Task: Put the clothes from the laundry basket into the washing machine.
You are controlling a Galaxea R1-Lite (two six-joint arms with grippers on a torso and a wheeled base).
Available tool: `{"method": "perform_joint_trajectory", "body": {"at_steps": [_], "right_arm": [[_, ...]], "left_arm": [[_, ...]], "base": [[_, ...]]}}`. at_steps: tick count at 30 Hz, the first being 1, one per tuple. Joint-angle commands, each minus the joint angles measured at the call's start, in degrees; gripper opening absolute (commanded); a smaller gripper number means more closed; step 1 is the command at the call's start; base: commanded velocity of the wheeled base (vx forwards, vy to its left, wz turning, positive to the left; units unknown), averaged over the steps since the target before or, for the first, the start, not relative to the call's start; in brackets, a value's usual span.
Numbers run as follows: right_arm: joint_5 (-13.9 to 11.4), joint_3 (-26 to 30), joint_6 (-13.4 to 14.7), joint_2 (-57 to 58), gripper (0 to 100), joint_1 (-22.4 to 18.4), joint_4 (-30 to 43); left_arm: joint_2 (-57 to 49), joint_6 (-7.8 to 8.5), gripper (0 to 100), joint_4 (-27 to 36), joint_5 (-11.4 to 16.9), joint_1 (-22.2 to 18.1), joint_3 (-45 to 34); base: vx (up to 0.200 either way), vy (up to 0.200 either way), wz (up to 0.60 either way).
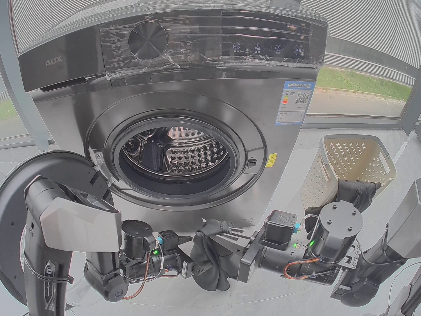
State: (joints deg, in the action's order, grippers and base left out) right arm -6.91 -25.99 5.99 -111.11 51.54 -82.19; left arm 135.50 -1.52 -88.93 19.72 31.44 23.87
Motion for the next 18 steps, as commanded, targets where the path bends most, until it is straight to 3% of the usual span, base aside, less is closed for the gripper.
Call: {"method": "perform_joint_trajectory", "body": {"at_steps": [1, 3, 4, 12, 18], "right_arm": [[-0.03, 0.24, 0.08, -0.25, 0, 0.05, 0.01], [-0.03, 0.41, -0.01, -0.16, 0, 0.05, 0.01], [-0.03, 0.41, -0.01, -0.16, 0, 0.14, -0.08], [0.06, 1.38, 0.08, 0.1, 0, -1.09, 0.01], [0.14, 3.14, -0.62, 0.8, 0, -6.98, 0.1]], "left_arm": [[2.4, 0.03, 100, -0.1, -0.12, -0.41, 0.83], [3.11, 0.12, 100, -0.1, -0.21, -0.85, 1.44], [3.37, 0.12, 0, -0.1, -0.21, -1.29, 1.88], [3.02, 0.12, 0, -0.19, -0.3, -1.82, 3.64], [-7.97, 0.47, 0, -0.19, -0.21, -6.04, -2.95]], "base": [[0.0, 0.0, 0.0], [0.0, 0.0, 0.0], [0.0, 0.0, 0.0], [0.0, 0.0, 0.0], [0.0, 0.0, 0.0]]}}
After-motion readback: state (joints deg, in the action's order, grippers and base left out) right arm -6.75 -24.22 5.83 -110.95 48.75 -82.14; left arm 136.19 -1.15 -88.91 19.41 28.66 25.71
